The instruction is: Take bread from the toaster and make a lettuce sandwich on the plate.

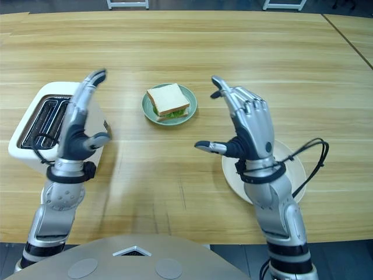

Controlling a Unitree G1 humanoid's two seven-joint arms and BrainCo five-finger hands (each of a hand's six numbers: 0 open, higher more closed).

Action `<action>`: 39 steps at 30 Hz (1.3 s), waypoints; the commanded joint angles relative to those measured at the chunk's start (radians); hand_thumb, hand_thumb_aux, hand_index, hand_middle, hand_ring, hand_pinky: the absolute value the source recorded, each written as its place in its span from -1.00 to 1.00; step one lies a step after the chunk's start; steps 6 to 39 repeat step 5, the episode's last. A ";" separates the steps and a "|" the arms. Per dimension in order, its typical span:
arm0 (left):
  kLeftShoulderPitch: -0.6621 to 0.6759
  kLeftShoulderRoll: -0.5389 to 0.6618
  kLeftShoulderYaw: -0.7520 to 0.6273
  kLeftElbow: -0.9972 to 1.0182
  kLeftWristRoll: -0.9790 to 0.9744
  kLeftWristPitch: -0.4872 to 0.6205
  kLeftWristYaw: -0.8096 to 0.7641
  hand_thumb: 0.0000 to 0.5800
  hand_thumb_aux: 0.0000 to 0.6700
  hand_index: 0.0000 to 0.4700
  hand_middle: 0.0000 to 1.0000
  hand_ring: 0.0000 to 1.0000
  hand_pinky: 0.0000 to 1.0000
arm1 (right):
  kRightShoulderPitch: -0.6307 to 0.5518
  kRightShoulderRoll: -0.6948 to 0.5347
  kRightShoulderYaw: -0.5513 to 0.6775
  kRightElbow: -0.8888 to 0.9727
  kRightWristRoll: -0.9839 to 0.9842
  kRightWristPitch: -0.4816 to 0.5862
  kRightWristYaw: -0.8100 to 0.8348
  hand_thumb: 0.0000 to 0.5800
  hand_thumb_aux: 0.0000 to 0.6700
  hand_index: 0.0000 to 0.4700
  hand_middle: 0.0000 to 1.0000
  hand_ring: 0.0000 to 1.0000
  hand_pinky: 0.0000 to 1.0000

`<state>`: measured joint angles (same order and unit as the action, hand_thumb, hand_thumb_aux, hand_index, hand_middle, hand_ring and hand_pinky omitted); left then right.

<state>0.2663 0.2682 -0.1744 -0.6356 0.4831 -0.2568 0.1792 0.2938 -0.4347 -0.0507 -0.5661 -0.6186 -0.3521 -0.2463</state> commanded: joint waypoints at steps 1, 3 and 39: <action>0.101 -0.021 0.020 0.020 -0.079 -0.113 0.019 -1.00 -1.00 -1.00 -1.00 -1.00 -1.00 | 0.080 0.060 -0.017 -0.019 0.051 -0.068 -0.026 -1.00 -1.00 -1.00 -1.00 -1.00 -1.00; 0.128 -0.027 0.023 0.031 -0.075 -0.150 0.019 -1.00 -1.00 -1.00 -1.00 -1.00 -1.00 | 0.093 0.080 -0.006 -0.016 0.043 -0.092 -0.027 -1.00 -1.00 -1.00 -1.00 -1.00 -1.00; 0.133 -0.035 0.027 0.039 -0.072 -0.172 0.012 -1.00 -1.00 -1.00 -1.00 -1.00 -1.00 | 0.098 0.098 0.002 -0.012 0.041 -0.111 -0.021 -1.00 -1.00 -1.00 -1.00 -1.00 -1.00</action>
